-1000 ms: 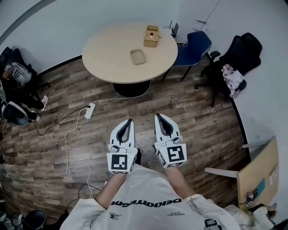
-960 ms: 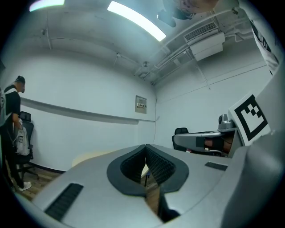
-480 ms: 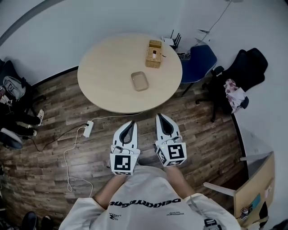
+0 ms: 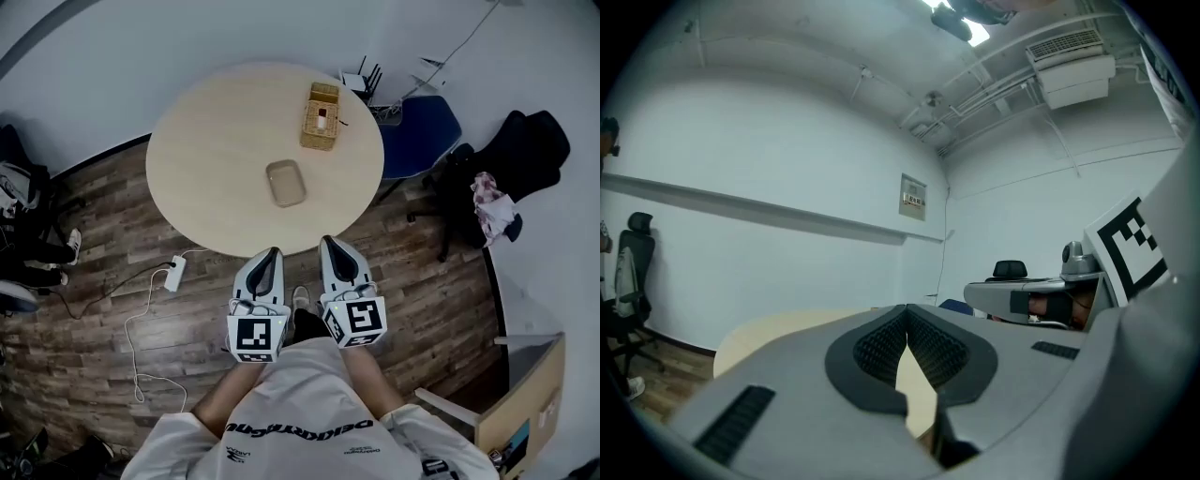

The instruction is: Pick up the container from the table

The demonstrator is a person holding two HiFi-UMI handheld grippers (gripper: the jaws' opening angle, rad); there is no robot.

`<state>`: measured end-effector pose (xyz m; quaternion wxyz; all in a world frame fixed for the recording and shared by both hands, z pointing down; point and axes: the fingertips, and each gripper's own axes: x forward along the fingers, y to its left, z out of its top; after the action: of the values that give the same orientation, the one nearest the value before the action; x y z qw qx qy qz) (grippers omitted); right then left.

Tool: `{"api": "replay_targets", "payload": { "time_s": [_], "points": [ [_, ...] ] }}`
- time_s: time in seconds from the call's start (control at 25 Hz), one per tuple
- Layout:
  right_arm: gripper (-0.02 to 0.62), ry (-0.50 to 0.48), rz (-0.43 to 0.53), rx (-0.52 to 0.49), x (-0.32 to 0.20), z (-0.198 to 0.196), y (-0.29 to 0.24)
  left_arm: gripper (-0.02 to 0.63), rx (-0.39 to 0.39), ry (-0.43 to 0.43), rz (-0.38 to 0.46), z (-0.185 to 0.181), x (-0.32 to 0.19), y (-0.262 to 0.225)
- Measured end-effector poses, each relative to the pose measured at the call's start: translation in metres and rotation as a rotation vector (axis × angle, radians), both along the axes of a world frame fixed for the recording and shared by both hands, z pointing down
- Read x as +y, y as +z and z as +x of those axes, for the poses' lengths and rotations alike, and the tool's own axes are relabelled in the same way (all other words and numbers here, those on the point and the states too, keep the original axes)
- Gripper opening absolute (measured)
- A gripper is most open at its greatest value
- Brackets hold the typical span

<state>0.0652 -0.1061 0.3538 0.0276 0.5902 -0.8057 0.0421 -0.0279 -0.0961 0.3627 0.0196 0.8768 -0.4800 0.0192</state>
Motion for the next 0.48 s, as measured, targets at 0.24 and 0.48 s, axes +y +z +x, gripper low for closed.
{"api": "replay_targets", "payload": {
  "time_s": [0.24,0.48],
  "points": [
    [0.032,-0.042,-0.086,-0.007,-0.067,0.022,0.022,0.016,0.022,-0.075,-0.106,0.018,-0.069,0.023],
    [0.032,-0.079,-0.164,-0.015,-0.129,0.033,0.054,0.017,0.034,-0.138,-0.195,0.028,-0.13,0.053]
  ]
}}
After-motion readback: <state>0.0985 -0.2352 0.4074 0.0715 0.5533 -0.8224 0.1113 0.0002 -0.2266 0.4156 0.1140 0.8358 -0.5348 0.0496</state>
